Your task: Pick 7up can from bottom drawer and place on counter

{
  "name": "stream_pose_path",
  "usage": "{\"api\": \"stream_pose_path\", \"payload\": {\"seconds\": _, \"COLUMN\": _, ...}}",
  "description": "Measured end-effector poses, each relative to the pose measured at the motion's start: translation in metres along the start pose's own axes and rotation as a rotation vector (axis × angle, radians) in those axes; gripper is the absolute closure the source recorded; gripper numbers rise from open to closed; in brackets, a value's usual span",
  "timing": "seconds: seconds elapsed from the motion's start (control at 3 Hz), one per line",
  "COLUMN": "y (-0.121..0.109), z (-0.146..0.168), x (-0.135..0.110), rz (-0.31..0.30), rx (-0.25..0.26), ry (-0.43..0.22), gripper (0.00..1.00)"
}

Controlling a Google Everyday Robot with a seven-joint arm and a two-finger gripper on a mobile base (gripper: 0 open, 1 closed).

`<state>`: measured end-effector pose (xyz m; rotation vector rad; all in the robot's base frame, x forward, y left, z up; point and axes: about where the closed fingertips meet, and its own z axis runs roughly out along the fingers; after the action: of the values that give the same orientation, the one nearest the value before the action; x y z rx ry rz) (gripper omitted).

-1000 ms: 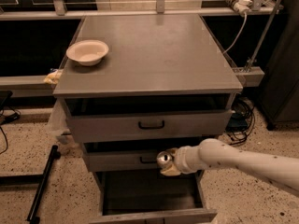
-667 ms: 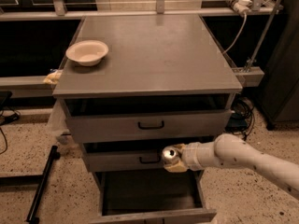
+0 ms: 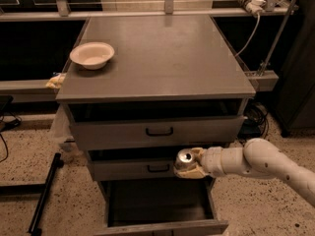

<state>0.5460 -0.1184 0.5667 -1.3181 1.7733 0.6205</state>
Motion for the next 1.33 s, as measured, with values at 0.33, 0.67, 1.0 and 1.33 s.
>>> {"api": "stream_pose_path", "payload": {"seconds": 0.33, "y": -0.013, "z": -0.018, "x": -0.037, "rz": -0.012, "rx": 0.013, "ry": -0.012, "gripper": 1.0}}
{"api": "stream_pose_path", "payload": {"seconds": 0.67, "y": -0.04, "z": -0.053, "x": -0.102, "rz": -0.018, "rx": 0.02, "ry": 0.022, "gripper": 1.0}}
{"api": "stream_pose_path", "payload": {"seconds": 1.0, "y": -0.067, "z": -0.099, "x": -0.181, "rz": -0.009, "rx": 0.043, "ry": 0.087, "gripper": 1.0}}
{"api": "stream_pose_path", "payload": {"seconds": 1.33, "y": -0.066, "z": -0.099, "x": -0.182, "rz": -0.007, "rx": 0.042, "ry": 0.085, "gripper": 1.0}}
